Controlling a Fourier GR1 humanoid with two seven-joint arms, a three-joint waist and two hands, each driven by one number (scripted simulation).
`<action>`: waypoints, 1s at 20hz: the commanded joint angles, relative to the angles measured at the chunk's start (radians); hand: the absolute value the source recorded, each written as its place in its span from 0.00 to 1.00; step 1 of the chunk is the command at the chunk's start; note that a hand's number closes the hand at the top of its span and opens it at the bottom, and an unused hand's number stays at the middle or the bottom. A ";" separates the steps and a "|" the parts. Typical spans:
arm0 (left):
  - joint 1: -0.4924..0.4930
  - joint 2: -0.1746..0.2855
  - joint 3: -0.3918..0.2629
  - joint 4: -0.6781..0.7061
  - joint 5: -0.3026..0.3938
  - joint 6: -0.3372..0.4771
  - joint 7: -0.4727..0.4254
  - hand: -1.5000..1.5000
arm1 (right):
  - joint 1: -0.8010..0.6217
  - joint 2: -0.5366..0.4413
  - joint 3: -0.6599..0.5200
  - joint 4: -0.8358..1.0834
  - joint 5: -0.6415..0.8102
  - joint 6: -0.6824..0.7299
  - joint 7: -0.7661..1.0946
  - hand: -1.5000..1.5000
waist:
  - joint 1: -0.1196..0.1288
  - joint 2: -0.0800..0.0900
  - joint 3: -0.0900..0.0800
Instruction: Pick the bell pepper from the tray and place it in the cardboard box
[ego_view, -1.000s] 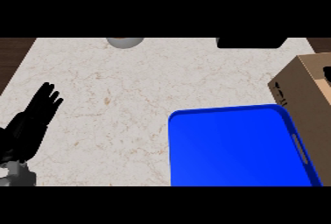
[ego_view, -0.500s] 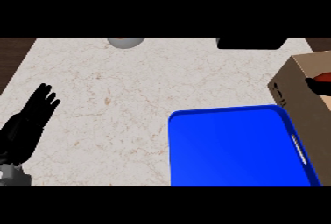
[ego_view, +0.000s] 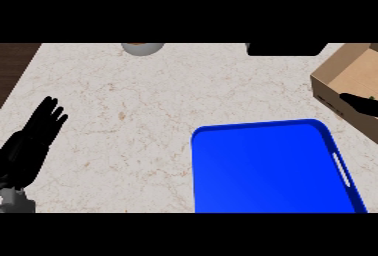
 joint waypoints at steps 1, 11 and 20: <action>-0.015 -0.008 -0.006 0.015 -0.014 0.021 0.017 0.50 | -0.013 0.054 -0.090 -0.060 -0.088 -0.165 -0.032 0.00 | -0.010 0.002 0.004; -0.005 -0.013 -0.013 0.025 -0.027 0.007 -0.027 0.50 | 0.110 0.015 -0.309 -0.261 -0.427 -0.130 -0.050 0.00 | -0.011 0.001 0.002; 0.030 -0.030 -0.014 0.004 -0.019 -0.003 -0.043 0.50 | 0.355 -0.032 -0.469 -0.322 -0.718 0.033 -0.186 0.00 | -0.009 0.002 0.003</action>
